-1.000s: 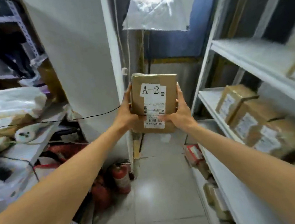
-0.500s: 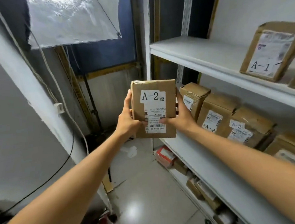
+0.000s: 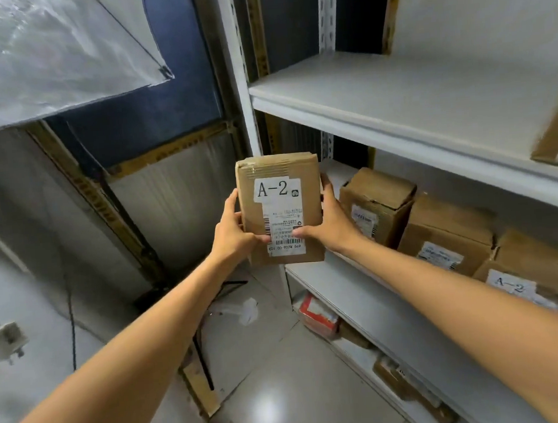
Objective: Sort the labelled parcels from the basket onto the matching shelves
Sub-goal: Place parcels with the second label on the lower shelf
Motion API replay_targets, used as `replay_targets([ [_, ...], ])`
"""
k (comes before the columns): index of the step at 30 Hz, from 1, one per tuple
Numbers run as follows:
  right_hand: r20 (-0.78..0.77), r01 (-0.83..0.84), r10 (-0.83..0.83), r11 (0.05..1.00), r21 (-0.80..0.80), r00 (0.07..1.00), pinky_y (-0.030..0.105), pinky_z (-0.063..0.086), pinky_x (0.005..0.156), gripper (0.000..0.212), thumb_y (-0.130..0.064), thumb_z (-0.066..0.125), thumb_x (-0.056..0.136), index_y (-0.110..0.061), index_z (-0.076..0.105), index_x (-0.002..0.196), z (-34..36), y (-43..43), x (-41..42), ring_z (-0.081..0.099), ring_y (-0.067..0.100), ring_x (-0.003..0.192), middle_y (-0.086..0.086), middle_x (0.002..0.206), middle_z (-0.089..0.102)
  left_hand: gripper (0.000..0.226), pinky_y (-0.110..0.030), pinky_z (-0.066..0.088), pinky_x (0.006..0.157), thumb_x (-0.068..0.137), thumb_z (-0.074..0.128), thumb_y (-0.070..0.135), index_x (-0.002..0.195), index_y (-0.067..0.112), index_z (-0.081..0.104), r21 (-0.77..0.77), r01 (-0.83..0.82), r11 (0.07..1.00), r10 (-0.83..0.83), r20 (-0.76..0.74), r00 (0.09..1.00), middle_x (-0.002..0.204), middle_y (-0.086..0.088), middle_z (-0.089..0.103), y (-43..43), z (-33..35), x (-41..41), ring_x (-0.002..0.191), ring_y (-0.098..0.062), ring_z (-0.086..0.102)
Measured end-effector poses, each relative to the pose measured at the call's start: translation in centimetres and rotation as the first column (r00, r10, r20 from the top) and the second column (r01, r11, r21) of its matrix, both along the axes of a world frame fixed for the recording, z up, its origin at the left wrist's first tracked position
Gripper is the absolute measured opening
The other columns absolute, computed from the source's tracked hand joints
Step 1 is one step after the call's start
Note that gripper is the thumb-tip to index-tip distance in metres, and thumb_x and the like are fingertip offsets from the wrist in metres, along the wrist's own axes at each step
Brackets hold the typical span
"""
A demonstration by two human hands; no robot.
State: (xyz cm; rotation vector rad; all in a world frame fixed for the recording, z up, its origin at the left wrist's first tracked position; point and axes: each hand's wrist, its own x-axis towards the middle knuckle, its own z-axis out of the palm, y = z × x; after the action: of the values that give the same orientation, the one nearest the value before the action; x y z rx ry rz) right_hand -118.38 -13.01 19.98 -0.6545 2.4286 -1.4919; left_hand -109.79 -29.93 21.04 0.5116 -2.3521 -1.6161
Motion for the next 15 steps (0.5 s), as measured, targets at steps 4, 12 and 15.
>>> replay_targets([
  [4, 0.011, -0.003, 0.002, 0.997, 0.072, 1.000, 0.052, 0.039, 0.107, 0.121, -0.029, 0.086, 0.067, -0.030, -0.003, 0.150, -0.8, -2.2, -4.4, 0.040, 0.025, 0.133, 0.006, 0.145, 0.040, 0.104, -0.041, 0.052, 0.090, 0.067, 0.080, -0.003, 0.148, 0.024, 0.021, -0.018, 0.020, 1.000, -0.019, 0.047, 0.999, 0.114, 0.006, 0.050, -2.2, -0.7, -4.5, 0.108, -0.013, 0.053],
  [12, 0.030, 0.050, -0.055, 0.988, 0.144, 0.998, 0.045, 0.037, 0.108, 0.116, -0.028, 0.084, 0.070, -0.022, 0.001, 0.152, -3.0, -5.0, -9.4, 0.037, 0.026, 0.133, 0.009, 0.144, 0.033, 0.096, -0.044, 0.053, 0.091, 0.067, 0.082, 0.002, 0.143, 0.024, 0.029, 0.066, 0.051, 0.997, -0.057, 0.083, 0.995, 0.122, -0.001, 0.055, -6.3, -2.6, -10.5, 0.112, -0.019, 0.056],
  [15, 0.040, 0.115, -0.123, 0.979, 0.170, 0.992, 0.041, 0.035, 0.107, 0.107, -0.025, 0.082, 0.072, -0.022, 0.010, 0.151, -3.9, -5.6, -10.1, 0.035, 0.027, 0.131, 0.011, 0.140, 0.029, 0.089, -0.051, 0.052, 0.092, 0.065, 0.082, -0.003, 0.139, 0.018, 0.036, 0.148, 0.001, 0.989, -0.018, 0.109, 0.994, 0.122, -0.009, 0.059, -7.2, -3.9, -12.4, 0.112, -0.024, 0.059],
])
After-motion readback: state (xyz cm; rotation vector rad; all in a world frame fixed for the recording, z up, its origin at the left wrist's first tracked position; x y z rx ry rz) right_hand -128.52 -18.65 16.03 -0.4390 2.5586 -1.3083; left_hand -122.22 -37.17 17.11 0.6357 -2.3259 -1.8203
